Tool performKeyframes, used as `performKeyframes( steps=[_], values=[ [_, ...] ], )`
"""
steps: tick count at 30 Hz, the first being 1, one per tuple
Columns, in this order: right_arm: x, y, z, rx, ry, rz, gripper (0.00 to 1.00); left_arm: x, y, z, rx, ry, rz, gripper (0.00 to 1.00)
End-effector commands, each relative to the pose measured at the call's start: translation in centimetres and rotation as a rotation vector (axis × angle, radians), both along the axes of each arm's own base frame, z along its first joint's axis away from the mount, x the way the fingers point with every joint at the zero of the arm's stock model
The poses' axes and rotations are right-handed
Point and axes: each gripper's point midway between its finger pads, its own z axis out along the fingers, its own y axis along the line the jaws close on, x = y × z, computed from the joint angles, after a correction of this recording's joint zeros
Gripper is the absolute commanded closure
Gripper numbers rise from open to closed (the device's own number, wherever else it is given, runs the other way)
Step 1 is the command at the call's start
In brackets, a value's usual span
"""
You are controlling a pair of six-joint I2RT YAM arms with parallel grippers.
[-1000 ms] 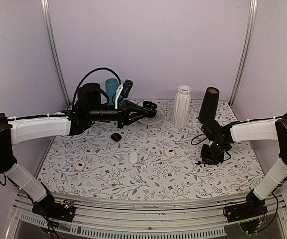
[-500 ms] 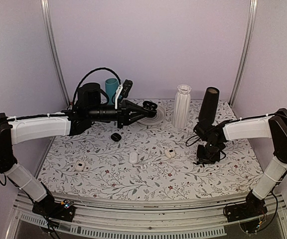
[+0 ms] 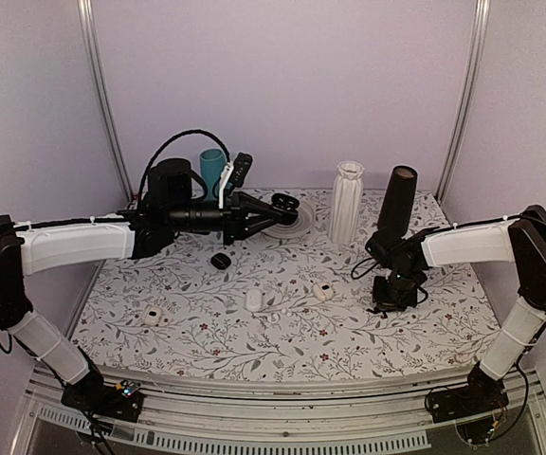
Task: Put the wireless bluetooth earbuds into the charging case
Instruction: Pick up the left earbud from the center of the board.
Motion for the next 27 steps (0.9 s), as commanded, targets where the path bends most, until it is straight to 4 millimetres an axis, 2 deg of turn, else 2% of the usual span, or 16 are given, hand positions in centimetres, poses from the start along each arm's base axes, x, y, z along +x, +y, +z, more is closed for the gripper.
performKeyframes(
  steps=[1,7,15,27],
  values=[
    [-1.1,-0.3,-1.2,-0.028,0.053,0.022,0.87,0.0,0.5,1.3,-0.027,-0.034,0.01,1.0],
    [-0.9,0.0,-1.0,-0.008,0.037,0.021,0.91,0.3,0.3,1.1,-0.028,-0.023,0.016,1.0],
    [0.4,0.4,0.6,0.041,-0.061,-0.012,0.92,0.9,0.2,0.4,-0.025,0.006,0.036,1.0],
    [4.2,1.6,6.4,0.147,-0.325,-0.04,0.92,2.7,-0.1,-0.9,-0.048,0.063,0.11,1.0]
  ],
)
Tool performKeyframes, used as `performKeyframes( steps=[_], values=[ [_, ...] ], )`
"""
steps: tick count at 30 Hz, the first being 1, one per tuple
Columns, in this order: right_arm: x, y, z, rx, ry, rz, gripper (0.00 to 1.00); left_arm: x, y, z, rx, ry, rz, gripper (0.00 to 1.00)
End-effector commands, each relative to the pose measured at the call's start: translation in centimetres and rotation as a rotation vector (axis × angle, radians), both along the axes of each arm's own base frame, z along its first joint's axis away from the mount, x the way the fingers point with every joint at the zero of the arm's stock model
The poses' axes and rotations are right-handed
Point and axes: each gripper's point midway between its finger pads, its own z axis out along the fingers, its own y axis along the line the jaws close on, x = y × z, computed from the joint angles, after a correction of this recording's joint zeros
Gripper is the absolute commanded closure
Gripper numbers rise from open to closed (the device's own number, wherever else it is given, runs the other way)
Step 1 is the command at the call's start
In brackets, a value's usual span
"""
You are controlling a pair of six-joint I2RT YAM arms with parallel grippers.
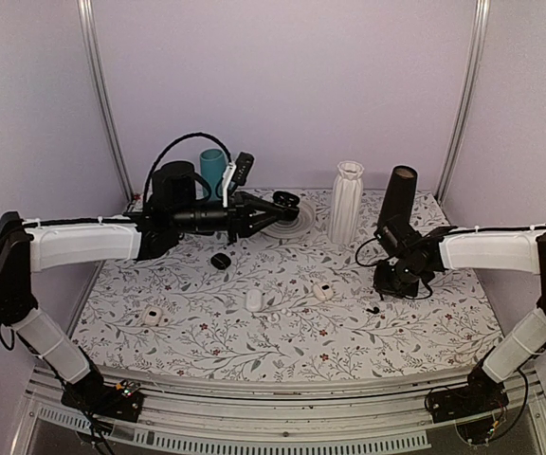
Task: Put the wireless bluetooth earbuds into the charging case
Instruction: Pick up the left earbud from the center of the board, then insert the left earbud into the left side groove of the charging case.
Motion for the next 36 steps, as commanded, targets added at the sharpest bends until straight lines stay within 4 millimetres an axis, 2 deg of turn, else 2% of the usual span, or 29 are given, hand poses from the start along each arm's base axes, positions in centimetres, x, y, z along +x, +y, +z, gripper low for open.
performKeyframes(
  steps=[1,9,17,21,26,28,29,31,36],
  values=[
    [2.2,0.9,3.4,0.06,-0.156,-0.012,0.92,1.4,0.2,-0.5,-0.03,0.019,0.059,1.0],
    [5.0,3.6,10.4,0.212,-0.369,0.045,0.91,3.1,-0.2,-1.5,-0.064,0.053,0.118,1.0],
    [6.7,6.4,18.3,0.366,-0.554,0.128,0.9,4.5,-0.8,-2.5,-0.091,0.072,0.159,1.0],
    [6.9,8.0,21.9,0.429,-0.633,0.169,0.9,4.9,-1.5,-2.6,-0.102,0.076,0.164,1.0],
    [6.6,10.6,26.5,0.482,-0.723,0.244,0.9,5.1,-2.3,-1.4,-0.137,0.066,0.157,1.0],
    [6.2,11.8,26.9,0.49,-0.738,0.278,0.9,5.0,-2.8,-1.1,-0.144,0.057,0.145,1.0],
    [6.1,12.4,28.3,0.509,-0.767,0.292,0.9,4.9,-3.0,-0.8,-0.148,0.054,0.135,1.0],
    [5.9,13.4,29.9,0.535,-0.81,0.315,0.9,4.6,-3.5,-0.5,-0.153,0.049,0.113,1.0],
    [5.2,15.4,32.3,0.59,-0.892,0.368,0.89,3.2,-4.6,0.4,-0.164,0.012,0.056,1.0]
  ],
)
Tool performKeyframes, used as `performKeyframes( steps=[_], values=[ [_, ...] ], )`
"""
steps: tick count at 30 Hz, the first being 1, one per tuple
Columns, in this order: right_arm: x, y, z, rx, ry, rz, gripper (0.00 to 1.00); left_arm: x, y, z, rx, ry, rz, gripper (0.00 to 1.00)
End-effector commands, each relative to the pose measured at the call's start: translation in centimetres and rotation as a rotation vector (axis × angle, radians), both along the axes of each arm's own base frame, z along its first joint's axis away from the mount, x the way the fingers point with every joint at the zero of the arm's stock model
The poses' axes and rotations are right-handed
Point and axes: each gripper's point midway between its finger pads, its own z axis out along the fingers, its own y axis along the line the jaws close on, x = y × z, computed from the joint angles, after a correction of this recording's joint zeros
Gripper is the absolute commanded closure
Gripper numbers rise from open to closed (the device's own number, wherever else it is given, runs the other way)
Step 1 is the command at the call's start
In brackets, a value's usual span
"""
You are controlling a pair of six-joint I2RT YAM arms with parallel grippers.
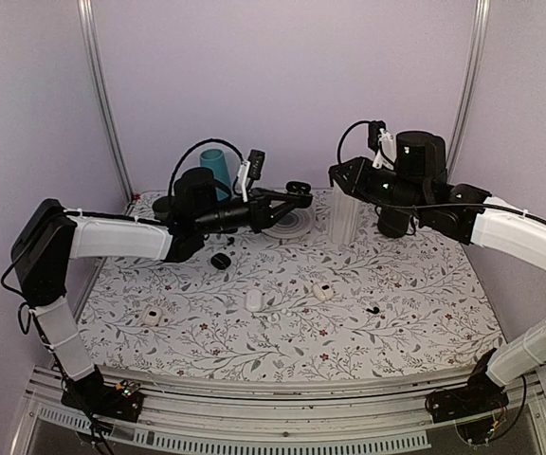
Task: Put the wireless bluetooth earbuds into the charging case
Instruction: Insert the left earbud into the left side groove of the charging case.
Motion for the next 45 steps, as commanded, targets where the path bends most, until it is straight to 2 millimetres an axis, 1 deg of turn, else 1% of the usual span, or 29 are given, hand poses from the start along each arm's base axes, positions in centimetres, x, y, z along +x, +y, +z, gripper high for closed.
performKeyframes(
  steps=[1,4,7,11,17,21,22,24,28,34,45],
  values=[
    [-0.4,2.2,3.5,0.054,-0.125,0.052,0.89,-1.6,-1.7,1.7,-0.035,-0.07,-0.071,1.0],
    [-0.9,3.3,4.0,0.065,-0.153,0.085,0.89,-2.3,-2.0,2.1,-0.037,-0.087,-0.101,1.0],
    [-1.5,4.1,4.0,0.063,-0.169,0.112,0.89,-3.0,-2.3,2.5,-0.039,-0.106,-0.129,1.0],
    [-2.3,4.7,4.1,0.07,-0.193,0.143,0.89,-3.7,-2.7,3.0,-0.04,-0.127,-0.165,1.0],
    [-3.1,5.6,3.9,0.088,-0.196,0.169,0.89,-4.0,-2.9,3.6,-0.049,-0.139,-0.178,1.0],
    [-3.1,5.6,3.9,0.103,-0.183,0.16,0.89,-4.0,-2.8,4.1,-0.055,-0.15,-0.165,1.0],
    [-3.2,5.6,3.0,0.094,-0.169,0.159,0.89,-4.1,-2.8,4.3,-0.056,-0.156,-0.163,1.0],
    [-3.1,5.5,2.5,0.092,-0.158,0.149,0.89,-4.0,-2.7,4.5,-0.057,-0.163,-0.151,1.0],
    [-3.1,5.4,2.3,0.097,-0.152,0.138,0.89,-4.0,-2.7,4.8,-0.059,-0.176,-0.131,1.0],
    [-3.1,5.7,2.1,0.095,-0.148,0.144,0.89,-4.0,-2.7,5.1,-0.06,-0.19,-0.113,1.0],
    [-2.7,5.6,1.0,0.079,-0.133,0.106,0.89,-4.6,-2.3,6.0,-0.073,-0.209,-0.105,1.0]
  ],
)
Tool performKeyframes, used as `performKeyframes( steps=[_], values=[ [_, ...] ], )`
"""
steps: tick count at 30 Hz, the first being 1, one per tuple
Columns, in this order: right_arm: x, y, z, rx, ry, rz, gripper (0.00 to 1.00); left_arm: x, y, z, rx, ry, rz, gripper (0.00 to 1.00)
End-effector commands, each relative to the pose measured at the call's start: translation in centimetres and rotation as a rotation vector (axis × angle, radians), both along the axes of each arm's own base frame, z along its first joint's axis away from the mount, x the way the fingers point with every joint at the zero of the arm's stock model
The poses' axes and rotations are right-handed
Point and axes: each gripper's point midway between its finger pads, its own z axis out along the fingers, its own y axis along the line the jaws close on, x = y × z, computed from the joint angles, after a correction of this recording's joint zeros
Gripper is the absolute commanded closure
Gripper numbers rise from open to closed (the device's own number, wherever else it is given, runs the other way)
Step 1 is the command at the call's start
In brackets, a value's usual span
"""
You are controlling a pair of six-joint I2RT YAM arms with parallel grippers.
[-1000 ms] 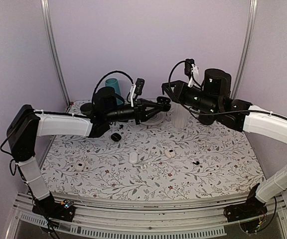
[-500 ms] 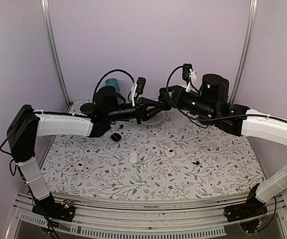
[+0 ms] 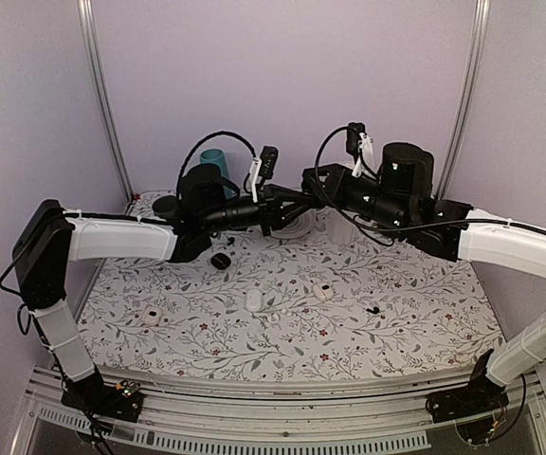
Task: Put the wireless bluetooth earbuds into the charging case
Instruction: Insert the left earbud into the left side groove of the charging case.
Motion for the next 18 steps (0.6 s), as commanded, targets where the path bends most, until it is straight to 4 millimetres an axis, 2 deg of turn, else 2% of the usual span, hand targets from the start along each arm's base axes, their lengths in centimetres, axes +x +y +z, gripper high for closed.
performKeyframes(
  steps=[1,18],
  values=[
    [0.3,0.2,-0.8,0.005,0.009,-0.024,0.88,-1.4,0.4,3.6,-0.061,-0.076,-0.004,1.0],
    [0.2,1.5,-1.6,-0.007,0.024,0.009,0.88,-1.4,0.5,3.9,-0.073,-0.082,0.005,1.0]
  ],
)
